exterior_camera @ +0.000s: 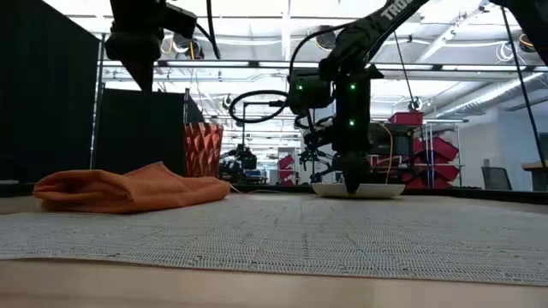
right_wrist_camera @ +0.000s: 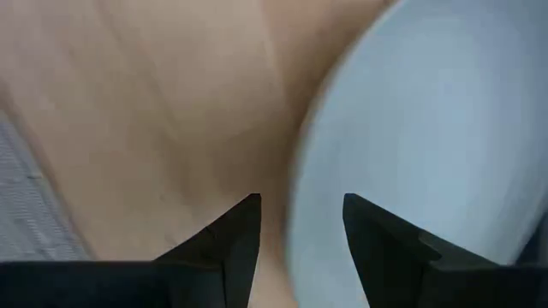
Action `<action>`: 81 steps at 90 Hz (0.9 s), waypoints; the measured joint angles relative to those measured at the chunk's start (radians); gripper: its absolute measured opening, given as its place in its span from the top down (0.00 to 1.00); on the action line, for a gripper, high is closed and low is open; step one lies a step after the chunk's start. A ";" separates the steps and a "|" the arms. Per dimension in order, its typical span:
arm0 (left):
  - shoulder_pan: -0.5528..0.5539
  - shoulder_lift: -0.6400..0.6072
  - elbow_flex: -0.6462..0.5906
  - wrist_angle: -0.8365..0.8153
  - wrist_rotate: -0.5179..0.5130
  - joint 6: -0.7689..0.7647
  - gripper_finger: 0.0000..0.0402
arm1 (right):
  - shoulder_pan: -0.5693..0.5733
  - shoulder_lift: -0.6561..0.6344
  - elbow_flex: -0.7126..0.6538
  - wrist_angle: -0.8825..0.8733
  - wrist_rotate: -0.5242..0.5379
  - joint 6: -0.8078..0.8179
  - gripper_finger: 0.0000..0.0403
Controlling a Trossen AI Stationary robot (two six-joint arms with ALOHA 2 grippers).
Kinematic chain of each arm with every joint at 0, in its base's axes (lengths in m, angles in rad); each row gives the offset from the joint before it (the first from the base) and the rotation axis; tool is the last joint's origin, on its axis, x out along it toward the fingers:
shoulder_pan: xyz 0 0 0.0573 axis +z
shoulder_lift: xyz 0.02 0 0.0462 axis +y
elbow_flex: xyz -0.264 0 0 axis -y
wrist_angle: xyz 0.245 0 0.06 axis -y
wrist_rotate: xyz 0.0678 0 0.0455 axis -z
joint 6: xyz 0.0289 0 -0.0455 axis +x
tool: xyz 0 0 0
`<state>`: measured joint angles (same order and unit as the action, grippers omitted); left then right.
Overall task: Set table place
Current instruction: Put the blue plate on the gray table mat
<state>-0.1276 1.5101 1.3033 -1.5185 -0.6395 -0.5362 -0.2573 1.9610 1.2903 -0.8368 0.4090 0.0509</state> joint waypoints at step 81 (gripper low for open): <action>-0.023 0.000 0.000 0.025 0.000 0.000 0.58 | -0.035 0.060 -0.005 0.087 0.013 -0.018 0.98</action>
<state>-0.1509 1.5101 1.3033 -1.4934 -0.6395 -0.5366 -0.2924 2.0212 1.2858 -0.7500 0.4219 0.0334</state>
